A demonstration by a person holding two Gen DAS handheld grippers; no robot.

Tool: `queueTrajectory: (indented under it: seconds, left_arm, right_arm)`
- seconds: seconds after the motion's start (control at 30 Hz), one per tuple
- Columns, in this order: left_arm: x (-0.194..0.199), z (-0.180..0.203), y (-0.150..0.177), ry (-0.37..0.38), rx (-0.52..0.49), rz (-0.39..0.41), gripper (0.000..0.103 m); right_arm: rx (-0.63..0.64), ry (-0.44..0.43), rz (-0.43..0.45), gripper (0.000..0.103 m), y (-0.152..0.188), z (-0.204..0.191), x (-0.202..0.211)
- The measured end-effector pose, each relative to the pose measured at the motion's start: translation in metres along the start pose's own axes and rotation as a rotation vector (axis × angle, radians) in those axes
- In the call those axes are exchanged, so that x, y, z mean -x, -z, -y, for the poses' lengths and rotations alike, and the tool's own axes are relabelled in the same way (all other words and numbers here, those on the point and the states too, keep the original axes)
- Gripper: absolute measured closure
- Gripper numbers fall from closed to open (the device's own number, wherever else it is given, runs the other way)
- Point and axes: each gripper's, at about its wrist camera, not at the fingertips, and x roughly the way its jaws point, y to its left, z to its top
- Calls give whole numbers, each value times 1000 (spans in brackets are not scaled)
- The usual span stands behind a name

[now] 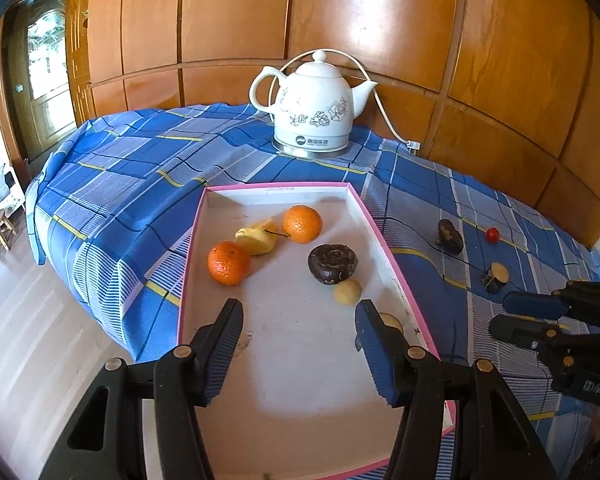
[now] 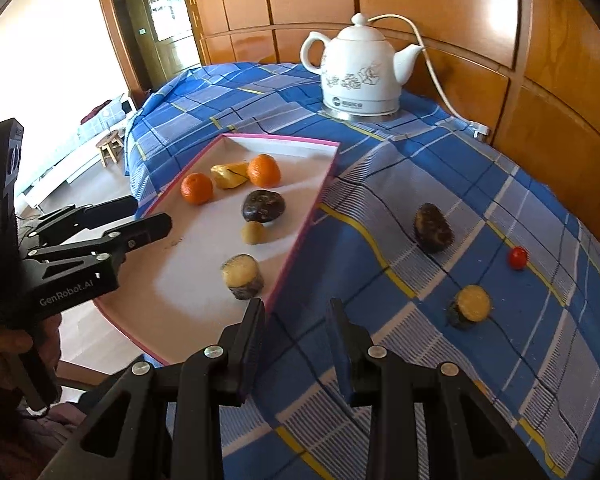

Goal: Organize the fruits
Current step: 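Withdraw both tools from the tray toward the fruit left on the bed, then move the left tool to the tan ball on the bed and close on it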

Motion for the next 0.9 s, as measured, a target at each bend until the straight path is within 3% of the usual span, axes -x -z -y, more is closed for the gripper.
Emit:
queueTrajectory:
  seconds: [0.5, 0.9]
  left_arm:
    - [-4, 18, 1, 13, -55, -20, 44]
    - [-8, 35, 2, 22, -109, -37, 44]
  right_arm:
    - [-66, 164, 10, 71, 10, 80, 37]
    - [-206, 280, 14, 71, 30, 164, 64]
